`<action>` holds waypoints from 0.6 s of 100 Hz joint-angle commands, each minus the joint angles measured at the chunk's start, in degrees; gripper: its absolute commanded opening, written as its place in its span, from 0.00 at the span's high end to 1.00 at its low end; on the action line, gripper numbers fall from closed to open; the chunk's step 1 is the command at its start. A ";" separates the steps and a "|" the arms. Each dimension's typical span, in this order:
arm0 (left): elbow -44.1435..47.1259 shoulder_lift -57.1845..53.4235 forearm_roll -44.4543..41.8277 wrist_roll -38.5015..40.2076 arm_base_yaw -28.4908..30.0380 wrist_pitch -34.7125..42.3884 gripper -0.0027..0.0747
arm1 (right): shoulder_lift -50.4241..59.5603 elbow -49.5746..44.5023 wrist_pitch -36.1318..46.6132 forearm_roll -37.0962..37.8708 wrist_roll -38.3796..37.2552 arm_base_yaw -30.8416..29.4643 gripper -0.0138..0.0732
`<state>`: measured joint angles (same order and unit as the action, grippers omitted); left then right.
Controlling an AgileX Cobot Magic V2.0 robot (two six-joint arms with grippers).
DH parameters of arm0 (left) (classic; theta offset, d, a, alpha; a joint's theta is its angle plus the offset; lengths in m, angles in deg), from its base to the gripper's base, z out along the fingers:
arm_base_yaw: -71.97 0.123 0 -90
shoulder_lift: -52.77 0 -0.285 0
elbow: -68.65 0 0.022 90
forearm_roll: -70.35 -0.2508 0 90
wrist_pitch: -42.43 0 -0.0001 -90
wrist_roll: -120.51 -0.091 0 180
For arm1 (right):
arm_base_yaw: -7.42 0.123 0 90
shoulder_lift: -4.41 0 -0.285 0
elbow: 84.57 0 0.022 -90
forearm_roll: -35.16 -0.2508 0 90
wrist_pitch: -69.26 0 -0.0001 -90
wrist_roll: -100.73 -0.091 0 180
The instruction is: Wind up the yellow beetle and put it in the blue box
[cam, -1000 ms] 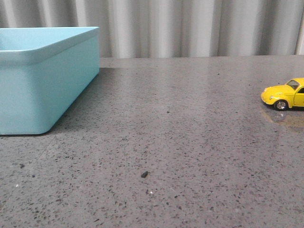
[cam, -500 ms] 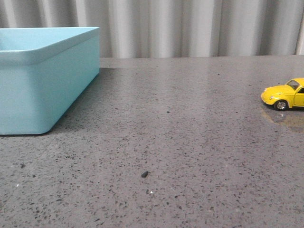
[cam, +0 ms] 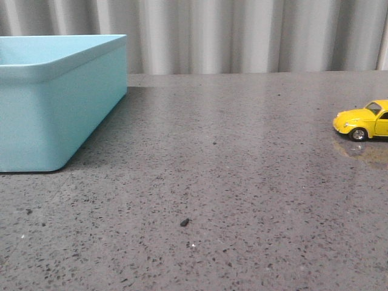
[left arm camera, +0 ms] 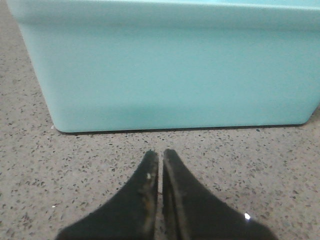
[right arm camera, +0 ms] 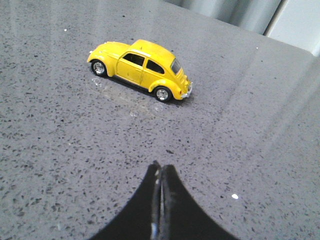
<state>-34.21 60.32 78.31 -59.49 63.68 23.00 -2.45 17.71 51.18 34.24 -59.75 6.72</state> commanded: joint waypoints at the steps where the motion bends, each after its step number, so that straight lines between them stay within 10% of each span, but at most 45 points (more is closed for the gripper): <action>1: 1.54 -1.70 0.76 0.66 0.03 2.04 0.99 | 0.79 -1.32 2.27 0.22 -0.10 -0.20 0.91; 60: 1.54 -1.70 0.76 0.66 0.03 2.14 0.99 | 0.79 -1.32 2.56 0.92 -0.10 -0.20 0.91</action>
<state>-34.21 60.32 78.31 -59.49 63.68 23.00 -2.45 17.71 51.18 34.24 -59.75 6.72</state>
